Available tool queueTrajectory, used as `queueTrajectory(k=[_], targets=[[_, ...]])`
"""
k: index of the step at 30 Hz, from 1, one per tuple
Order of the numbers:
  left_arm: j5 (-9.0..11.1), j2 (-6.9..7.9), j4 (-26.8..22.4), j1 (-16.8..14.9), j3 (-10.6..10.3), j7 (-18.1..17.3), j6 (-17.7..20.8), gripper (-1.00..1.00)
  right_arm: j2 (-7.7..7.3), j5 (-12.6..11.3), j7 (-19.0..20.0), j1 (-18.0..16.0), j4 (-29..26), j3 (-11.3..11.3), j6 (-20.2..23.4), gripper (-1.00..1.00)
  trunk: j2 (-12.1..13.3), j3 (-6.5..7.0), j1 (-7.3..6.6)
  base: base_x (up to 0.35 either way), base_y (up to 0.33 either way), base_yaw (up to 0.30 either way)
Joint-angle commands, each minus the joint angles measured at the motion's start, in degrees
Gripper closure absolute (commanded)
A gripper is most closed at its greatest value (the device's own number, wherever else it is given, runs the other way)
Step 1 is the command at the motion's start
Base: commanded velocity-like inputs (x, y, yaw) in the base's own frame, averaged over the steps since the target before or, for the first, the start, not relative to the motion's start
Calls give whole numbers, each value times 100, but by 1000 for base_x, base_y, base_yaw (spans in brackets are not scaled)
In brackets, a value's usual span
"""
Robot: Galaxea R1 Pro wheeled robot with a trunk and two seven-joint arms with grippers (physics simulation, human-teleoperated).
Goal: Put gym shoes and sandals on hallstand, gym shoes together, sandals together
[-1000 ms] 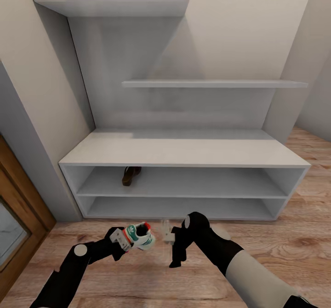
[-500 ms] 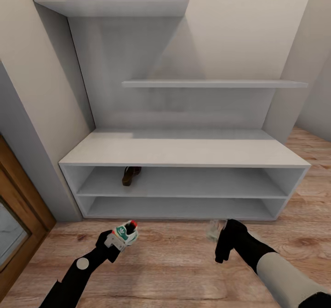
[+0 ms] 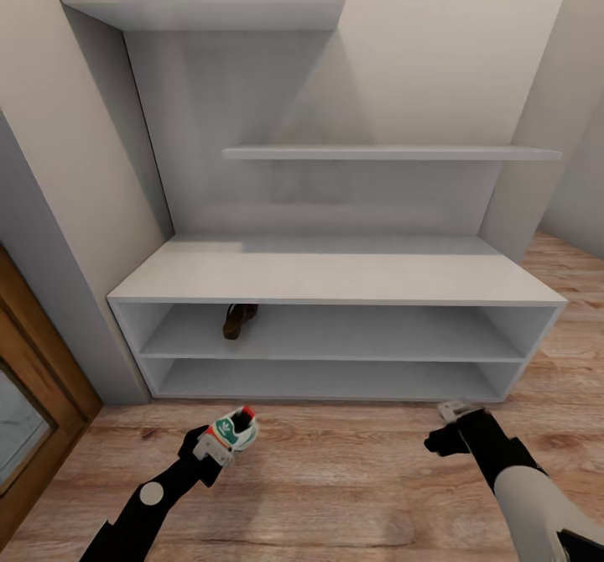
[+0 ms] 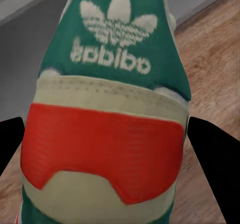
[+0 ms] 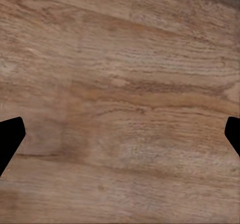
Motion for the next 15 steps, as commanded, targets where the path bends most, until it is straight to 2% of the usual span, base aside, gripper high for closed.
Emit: queueTrajectory(k=[1,3,6,10,15], targets=[[56,-12,4,0,2,-2,-8,100,22,-2,-54,0,58,-151,-84,-100,0,0,0,0,0,0],[197,-32,12,0,4,-3,-19,100,55,-3,-129,1,196,-363,-299,-100,0,0,0,0,0,0],[425,-50,37,0,5,-7,-28,100,83,-4,-196,5,525,-550,-792,-100,0,0,0,0,0,0],[692,-61,119,0,6,-5,-34,100,94,1,-248,7,968,-667,-1575,-100,0,0,0,0,0,0],[975,-66,183,0,6,-4,-37,100,97,3,-275,8,1191,-721,-2038,-100,0,0,0,0,0,0]])
